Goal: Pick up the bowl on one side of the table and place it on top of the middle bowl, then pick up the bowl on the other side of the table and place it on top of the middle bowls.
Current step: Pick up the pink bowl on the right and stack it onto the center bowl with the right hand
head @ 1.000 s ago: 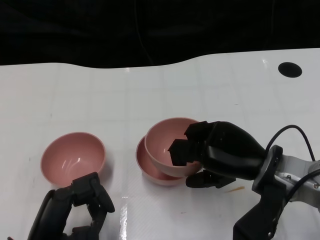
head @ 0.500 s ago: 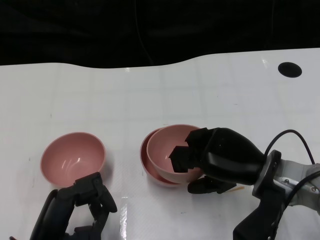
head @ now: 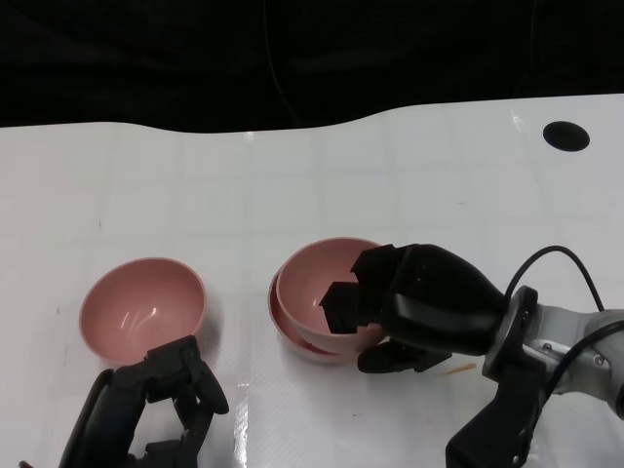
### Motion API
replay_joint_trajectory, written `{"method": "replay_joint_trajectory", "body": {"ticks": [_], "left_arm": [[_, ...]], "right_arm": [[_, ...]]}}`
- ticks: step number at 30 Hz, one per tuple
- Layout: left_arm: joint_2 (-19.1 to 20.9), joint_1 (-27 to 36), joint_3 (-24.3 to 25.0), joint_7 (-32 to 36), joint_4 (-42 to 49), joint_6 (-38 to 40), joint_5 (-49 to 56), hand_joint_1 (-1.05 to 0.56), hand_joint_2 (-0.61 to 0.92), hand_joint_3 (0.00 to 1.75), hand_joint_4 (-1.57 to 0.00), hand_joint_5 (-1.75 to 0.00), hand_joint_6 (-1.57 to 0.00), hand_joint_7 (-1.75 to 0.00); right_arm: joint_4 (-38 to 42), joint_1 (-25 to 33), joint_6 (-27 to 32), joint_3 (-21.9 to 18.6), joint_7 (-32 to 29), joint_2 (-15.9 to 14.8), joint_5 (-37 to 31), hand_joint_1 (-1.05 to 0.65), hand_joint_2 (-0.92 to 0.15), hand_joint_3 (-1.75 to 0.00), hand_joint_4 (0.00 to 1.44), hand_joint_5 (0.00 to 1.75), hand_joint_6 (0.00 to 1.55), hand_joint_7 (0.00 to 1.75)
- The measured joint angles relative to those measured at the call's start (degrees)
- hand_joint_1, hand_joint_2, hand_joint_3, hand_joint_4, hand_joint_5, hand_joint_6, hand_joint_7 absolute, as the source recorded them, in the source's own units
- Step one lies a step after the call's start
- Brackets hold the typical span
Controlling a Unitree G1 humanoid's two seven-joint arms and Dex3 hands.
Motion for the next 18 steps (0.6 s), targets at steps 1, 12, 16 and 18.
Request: {"method": "replay_joint_trajectory", "body": {"ticks": [1, 12, 16, 18], "left_arm": [[-0.01, -0.05, -0.01, 0.0, 0.24, -0.11, -0.03, -0.06, 0.47, 1.25, -0.83, -1.7, -0.75, -1.47], [-0.19, -0.06, -0.33, 0.02, 0.76, -0.16, 0.03, -0.07, 0.47, 1.25, -0.83, -1.69, -0.75, -1.47], [-0.27, -0.06, -0.34, 0.44, 0.77, -0.16, 0.28, -0.08, 0.47, 1.24, -0.82, -1.7, -0.75, -1.47], [-0.38, -0.06, -0.35, 0.48, 0.76, -0.11, 0.42, -0.09, 0.47, 1.24, -0.82, -1.7, -0.75, -1.46]], "right_arm": [[0.0, -0.05, 0.14, 0.05, 0.0, 0.04, 0.0, -0.15, -0.7, -0.58, 0.83, 1.75, 0.52, 1.75], [0.6, -1.2, 0.91, 1.06, 0.07, 0.78, -0.01, -0.15, -0.69, -0.56, 0.81, 1.75, 0.51, 1.75], [1.32, -1.35, 1.02, 1.51, 0.24, 1.05, 0.0, -0.15, -0.74, -0.46, 0.79, 1.75, 0.5, 1.75], [2.06, -1.55, 1.03, 1.88, 0.29, 1.2, 0.0, -0.15, -0.74, -0.43, 0.78, 1.75, 0.5, 1.75]]}}
